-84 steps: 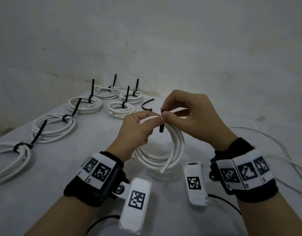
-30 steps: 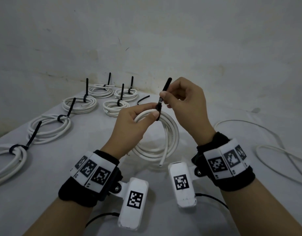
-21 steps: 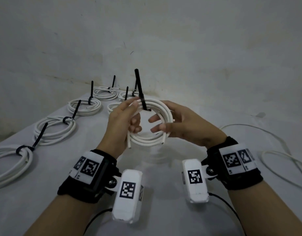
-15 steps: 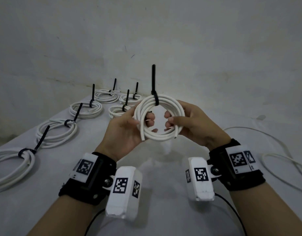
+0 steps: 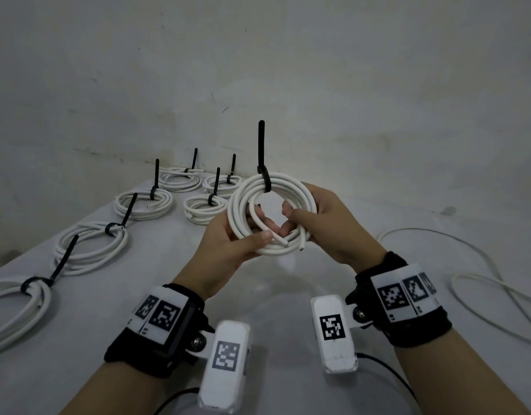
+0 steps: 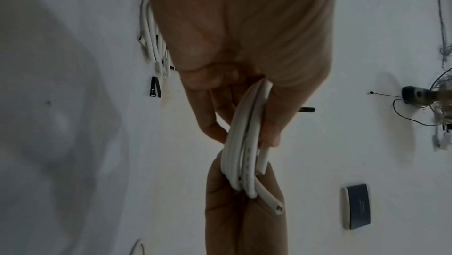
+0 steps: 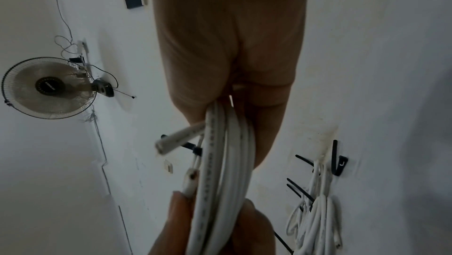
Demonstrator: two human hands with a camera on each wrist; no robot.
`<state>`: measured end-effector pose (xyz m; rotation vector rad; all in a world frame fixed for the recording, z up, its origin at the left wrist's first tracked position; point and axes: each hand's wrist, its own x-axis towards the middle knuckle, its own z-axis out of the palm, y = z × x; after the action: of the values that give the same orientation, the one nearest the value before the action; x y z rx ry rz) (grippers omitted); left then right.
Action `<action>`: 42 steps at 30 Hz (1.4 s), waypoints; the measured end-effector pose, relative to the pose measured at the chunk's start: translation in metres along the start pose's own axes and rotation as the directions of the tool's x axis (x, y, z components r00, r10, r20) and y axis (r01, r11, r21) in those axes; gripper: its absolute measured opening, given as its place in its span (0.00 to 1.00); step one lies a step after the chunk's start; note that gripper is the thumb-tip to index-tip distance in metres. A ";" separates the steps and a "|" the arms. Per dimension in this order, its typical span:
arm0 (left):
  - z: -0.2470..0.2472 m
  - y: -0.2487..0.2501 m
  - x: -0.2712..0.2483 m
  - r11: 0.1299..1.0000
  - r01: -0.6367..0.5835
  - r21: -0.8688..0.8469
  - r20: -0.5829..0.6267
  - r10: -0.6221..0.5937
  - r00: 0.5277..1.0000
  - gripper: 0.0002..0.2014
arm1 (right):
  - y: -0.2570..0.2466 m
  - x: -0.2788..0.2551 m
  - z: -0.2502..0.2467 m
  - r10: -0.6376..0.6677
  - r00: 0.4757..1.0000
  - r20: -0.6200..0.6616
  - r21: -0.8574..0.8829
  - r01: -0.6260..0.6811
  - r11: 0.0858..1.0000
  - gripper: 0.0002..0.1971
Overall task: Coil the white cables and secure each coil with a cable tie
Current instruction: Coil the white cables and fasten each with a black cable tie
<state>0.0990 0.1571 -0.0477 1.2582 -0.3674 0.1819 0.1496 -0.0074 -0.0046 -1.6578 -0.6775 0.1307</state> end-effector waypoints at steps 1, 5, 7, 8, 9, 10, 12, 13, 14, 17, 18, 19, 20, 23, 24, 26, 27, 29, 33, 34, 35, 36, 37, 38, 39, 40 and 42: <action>0.001 0.000 0.000 1.000 0.002 0.018 -0.013 -0.001 1.000 0.14 | 0.000 0.000 0.000 -0.001 1.000 -0.006 -0.015 0.001 1.000 0.10; 0.004 -0.005 0.001 0.996 -0.024 0.086 -0.069 0.030 0.997 0.09 | 0.001 0.001 -0.001 -0.008 1.000 -0.024 -0.038 0.007 0.999 0.09; 0.004 -0.006 0.002 0.995 -0.023 0.097 -0.083 0.031 0.996 0.10 | 0.002 0.001 0.000 -0.013 1.000 -0.021 -0.029 0.012 1.000 0.09; 0.003 -0.006 0.002 0.995 -0.014 0.094 -0.080 0.022 0.997 0.09 | 0.003 0.001 0.000 -0.010 1.000 -0.017 -0.015 0.010 1.000 0.10; 0.003 -0.005 0.002 0.997 -0.007 0.083 -0.076 0.013 0.997 0.07 | 0.003 0.001 0.000 -0.003 1.000 -0.012 0.006 0.003 1.000 0.10; 0.004 -0.004 0.003 0.998 0.000 0.063 -0.076 0.004 0.997 0.04 | 0.004 0.001 0.000 0.010 1.000 -0.007 0.030 -0.010 1.000 0.10; 0.005 -0.002 0.003 1.000 0.022 0.013 -0.106 -0.020 0.994 0.09 | 0.005 0.001 0.001 0.035 0.999 0.008 0.064 -0.035 0.997 0.10; 0.005 -0.002 0.004 0.999 0.035 -0.019 -0.125 -0.037 0.992 0.11 | 0.005 0.000 0.002 0.040 0.999 0.023 0.073 -0.042 0.996 0.10; 0.006 -0.001 0.005 0.998 0.042 -0.051 -0.142 -0.049 0.989 0.12 | 0.005 0.000 0.002 0.041 0.998 0.044 0.083 -0.045 0.996 0.12; 0.006 0.000 0.006 0.987 0.043 -0.156 -0.174 -0.071 0.982 0.12 | 0.006 -0.001 -0.005 0.056 0.991 0.121 0.163 -0.076 0.984 0.29; 0.006 0.001 0.007 0.981 0.041 -0.191 -0.187 -0.078 0.979 0.12 | 0.006 -0.002 -0.008 0.050 0.986 0.156 0.184 -0.079 0.980 0.34; 0.005 0.002 0.007 0.976 0.037 -0.213 -0.202 -0.081 0.976 0.12 | 0.005 -0.004 -0.010 0.030 0.980 0.194 0.189 -0.067 0.980 0.34; 0.004 0.003 0.008 0.974 0.031 -0.225 -0.213 -0.081 0.974 0.13 | 0.004 -0.005 -0.011 0.003 0.975 0.223 0.176 -0.043 0.983 0.31; 0.001 0.005 0.009 0.971 0.020 -0.237 -0.225 -0.075 0.971 0.14 | 0.002 -0.006 -0.010 -0.043 0.977 0.210 0.068 0.029 0.997 0.17; 0.001 0.005 0.009 0.971 0.023 -0.238 -0.223 -0.077 0.972 0.14 | 0.003 -0.005 -0.008 -0.056 0.981 0.186 0.018 0.053 0.998 0.14; 0.002 0.004 0.009 0.971 0.025 -0.238 -0.225 -0.080 0.971 0.14 | 0.005 -0.003 -0.005 -0.100 0.986 0.137 -0.105 0.114 0.988 0.08; 0.002 0.004 0.009 0.971 0.021 -0.238 -0.231 -0.078 0.970 0.13 | 0.007 -0.001 -0.004 -0.121 0.985 0.123 -0.159 0.139 0.977 0.06; 0.003 0.005 0.009 0.970 0.017 -0.242 -0.244 -0.078 0.967 0.13 | 0.008 0.000 -0.002 -0.136 0.982 0.130 -0.223 0.163 0.961 0.06; 0.003 0.006 0.009 0.970 0.017 -0.244 -0.239 -0.077 0.968 0.13 | 0.007 -0.001 -0.003 -0.118 0.979 0.166 -0.226 0.154 0.962 0.08; 0.003 0.006 0.009 0.970 0.016 -0.241 -0.237 -0.075 0.969 0.13 | 0.007 -0.001 -0.002 -0.116 0.981 0.153 -0.234 0.150 0.961 0.07; 0.003 0.006 0.010 0.971 0.016 -0.238 -0.235 -0.073 0.969 0.13 | 0.008 -0.001 0.000 -0.115 0.985 0.132 -0.250 0.145 0.957 0.07; 0.003 0.006 0.010 0.972 0.015 -0.233 -0.234 -0.071 0.970 0.13 | 0.009 0.000 0.003 -0.116 0.988 0.104 -0.276 0.141 0.951 0.07; 0.003 0.006 0.010 0.974 0.013 -0.225 -0.233 -0.067 0.970 0.13 | 0.011 0.000 0.006 -0.120 0.990 0.075 -0.309 0.138 0.941 0.07; 0.003 0.006 0.010 0.977 0.010 -0.215 -0.235 -0.061 0.970 0.13 | 0.012 0.001 0.009 -0.127 0.991 0.049 -0.336 0.136 0.932 0.07; 0.003 0.006 0.010 0.979 0.007 -0.204 -0.237 -0.056 0.970 0.13 | 0.013 0.001 0.011 -0.138 0.990 0.032 -0.352 0.140 0.925 0.08; 0.003 0.007 0.010 0.981 0.003 -0.195 -0.239 -0.051 0.970 0.13 | 0.014 0.001 0.012 -0.151 0.988 0.022 -0.362 0.149 0.920 0.08; 0.003 0.007 0.009 0.983 -0.002 -0.182 -0.239 -0.042 0.970 0.13 | 0.013 0.001 0.013 -0.177 0.984 0.004 -0.382 0.165 0.909 0.08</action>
<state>0.1047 0.1555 -0.0371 1.0455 -0.1558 0.2759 0.1491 0.0038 -0.0197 -1.9561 -0.8617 -0.1643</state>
